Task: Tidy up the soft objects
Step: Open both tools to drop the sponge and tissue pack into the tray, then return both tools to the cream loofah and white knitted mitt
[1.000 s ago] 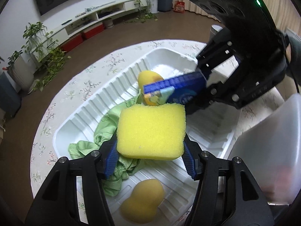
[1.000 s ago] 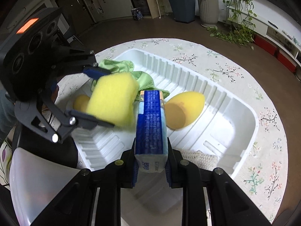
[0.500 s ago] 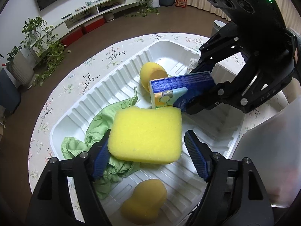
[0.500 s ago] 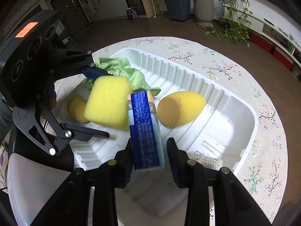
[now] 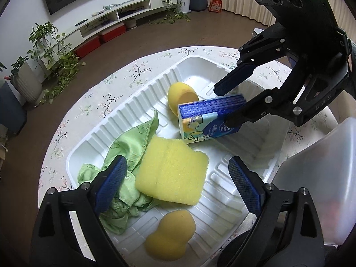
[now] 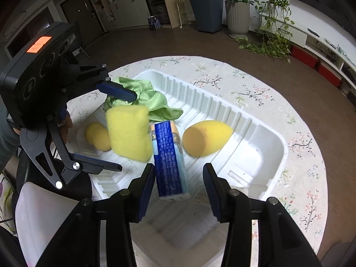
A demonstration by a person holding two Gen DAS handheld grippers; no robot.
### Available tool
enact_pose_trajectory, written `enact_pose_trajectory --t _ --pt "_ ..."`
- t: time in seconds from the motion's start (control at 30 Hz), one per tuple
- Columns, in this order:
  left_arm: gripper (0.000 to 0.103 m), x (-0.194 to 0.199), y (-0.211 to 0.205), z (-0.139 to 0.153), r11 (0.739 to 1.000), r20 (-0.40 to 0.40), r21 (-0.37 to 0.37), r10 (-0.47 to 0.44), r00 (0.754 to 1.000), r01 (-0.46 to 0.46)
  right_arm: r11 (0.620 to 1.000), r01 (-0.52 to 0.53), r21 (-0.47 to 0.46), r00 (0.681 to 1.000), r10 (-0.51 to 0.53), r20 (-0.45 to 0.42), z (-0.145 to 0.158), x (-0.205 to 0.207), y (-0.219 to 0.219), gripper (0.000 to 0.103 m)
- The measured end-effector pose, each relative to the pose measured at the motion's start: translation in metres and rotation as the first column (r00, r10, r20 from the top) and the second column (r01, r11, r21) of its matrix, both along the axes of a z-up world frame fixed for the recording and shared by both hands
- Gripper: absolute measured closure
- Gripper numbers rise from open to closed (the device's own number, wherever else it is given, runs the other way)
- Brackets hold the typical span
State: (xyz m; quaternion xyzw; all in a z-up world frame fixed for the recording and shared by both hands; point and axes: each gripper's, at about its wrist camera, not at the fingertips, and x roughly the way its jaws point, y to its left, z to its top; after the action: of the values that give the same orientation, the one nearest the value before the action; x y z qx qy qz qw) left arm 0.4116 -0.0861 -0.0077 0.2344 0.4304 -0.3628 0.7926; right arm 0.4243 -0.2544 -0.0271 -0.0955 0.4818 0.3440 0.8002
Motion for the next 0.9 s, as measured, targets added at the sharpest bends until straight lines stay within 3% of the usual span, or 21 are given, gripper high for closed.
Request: enact_pose_trajectory --t 0.47,0.57,0.73,0.9 --pt "0.01 0.003 0.021 0.024 0.998 0.039 -0.04 0.049 0.998 -0.047 0.999 0.028 0.044 0.999 -0.028 0.019 0.014 -0.004 -0.011 0.053" --pt "0.01 0.0 0.03 0.03 0.996 0.044 -0.056 0.067 0.997 -0.064 0.998 0.047 0.049 0.999 -0.048 0.024 0.02 -0.006 -0.017 0.045" --pt "0.002 -0.006 0.049 0.038 0.986 0.032 -0.112 0.125 0.992 -0.121 0.994 0.089 0.07 0.995 -0.092 0.046 0.034 -0.013 -0.029 0.018" --pt "0.0 -0.016 0.059 0.047 0.977 0.05 -0.145 0.163 0.985 -0.154 0.991 0.107 0.078 0.991 -0.113 0.067 0.047 -0.022 -0.033 0.01"
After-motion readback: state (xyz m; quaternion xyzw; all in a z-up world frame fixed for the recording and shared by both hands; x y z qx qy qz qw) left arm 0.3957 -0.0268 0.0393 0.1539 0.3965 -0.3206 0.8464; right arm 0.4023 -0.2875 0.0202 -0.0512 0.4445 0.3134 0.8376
